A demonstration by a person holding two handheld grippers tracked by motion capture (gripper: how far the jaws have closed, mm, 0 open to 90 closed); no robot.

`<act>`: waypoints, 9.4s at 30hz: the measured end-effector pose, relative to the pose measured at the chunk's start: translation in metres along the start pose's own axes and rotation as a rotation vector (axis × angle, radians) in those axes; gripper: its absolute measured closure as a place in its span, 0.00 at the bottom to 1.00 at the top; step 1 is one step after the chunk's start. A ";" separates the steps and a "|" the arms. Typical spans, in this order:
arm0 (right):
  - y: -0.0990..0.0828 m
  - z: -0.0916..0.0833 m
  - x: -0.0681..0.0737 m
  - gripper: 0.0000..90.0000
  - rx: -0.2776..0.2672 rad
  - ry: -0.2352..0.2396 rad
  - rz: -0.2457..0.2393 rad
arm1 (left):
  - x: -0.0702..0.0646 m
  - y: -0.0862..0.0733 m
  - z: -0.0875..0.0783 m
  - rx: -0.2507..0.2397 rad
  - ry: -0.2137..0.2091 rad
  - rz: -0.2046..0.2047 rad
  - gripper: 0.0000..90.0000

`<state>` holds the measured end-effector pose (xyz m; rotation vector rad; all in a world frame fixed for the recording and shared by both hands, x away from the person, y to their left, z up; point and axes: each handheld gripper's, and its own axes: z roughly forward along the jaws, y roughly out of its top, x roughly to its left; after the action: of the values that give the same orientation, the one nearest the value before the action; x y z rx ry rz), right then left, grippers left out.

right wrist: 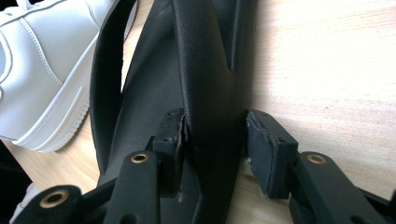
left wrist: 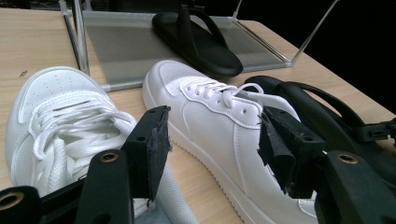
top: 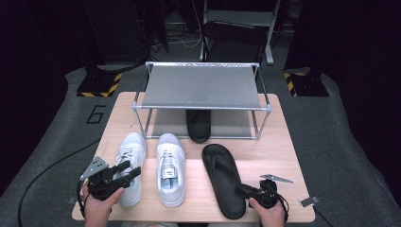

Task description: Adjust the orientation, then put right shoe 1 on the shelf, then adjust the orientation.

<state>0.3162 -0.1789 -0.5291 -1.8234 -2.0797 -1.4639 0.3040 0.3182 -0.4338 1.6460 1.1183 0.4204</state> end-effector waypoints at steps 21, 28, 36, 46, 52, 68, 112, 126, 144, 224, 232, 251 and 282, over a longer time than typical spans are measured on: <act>-0.012 -0.003 0.007 0.72 -0.065 -0.033 0.097 | 0.002 0.000 -0.002 0.008 0.001 -0.003 0.48; -0.015 -0.012 0.010 0.72 -0.108 -0.038 0.109 | 0.001 -0.001 -0.002 0.001 0.005 -0.005 0.48; -0.007 -0.018 0.006 0.72 -0.150 -0.050 0.143 | 0.002 0.000 -0.004 0.007 0.011 -0.002 0.47; 0.013 -0.013 0.003 0.71 -0.194 -0.077 0.148 | 0.007 0.001 -0.005 0.019 0.013 -0.005 0.47; 0.029 -0.009 0.006 0.71 -0.207 -0.098 0.155 | 0.011 0.002 -0.007 0.010 0.018 -0.013 0.47; 0.081 0.005 0.020 0.72 -0.228 -0.146 0.132 | 0.009 0.002 -0.006 0.007 0.015 -0.003 0.47; 0.156 0.108 -0.026 0.72 -0.324 -0.277 0.265 | 0.017 0.002 -0.007 0.053 0.031 0.001 0.47; 0.166 0.123 -0.027 0.72 -0.332 -0.299 0.259 | 0.021 -0.001 -0.012 0.060 0.042 -0.008 0.47; 0.175 0.130 -0.035 0.72 -0.362 -0.310 0.262 | 0.023 -0.007 -0.014 0.077 0.053 -0.016 0.47; 0.046 0.013 0.042 0.63 -0.291 -0.007 -0.169 | 0.023 0.000 -0.012 0.052 0.151 -0.022 0.41; 0.031 0.008 0.038 0.62 -0.328 0.035 -0.207 | 0.026 -0.001 -0.020 0.035 0.179 -0.068 0.43; 0.022 0.018 0.046 0.59 -0.283 0.072 -0.229 | 0.041 -0.013 -0.027 0.082 0.232 -0.072 0.54; 0.020 0.021 0.037 0.58 -0.289 0.047 -0.209 | 0.054 -0.033 0.007 0.213 0.322 -0.119 0.71</act>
<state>0.3310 -0.1396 -0.5085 -1.6714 -2.1901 -1.9292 0.3210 0.3592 -0.4791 1.7238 1.5373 0.5160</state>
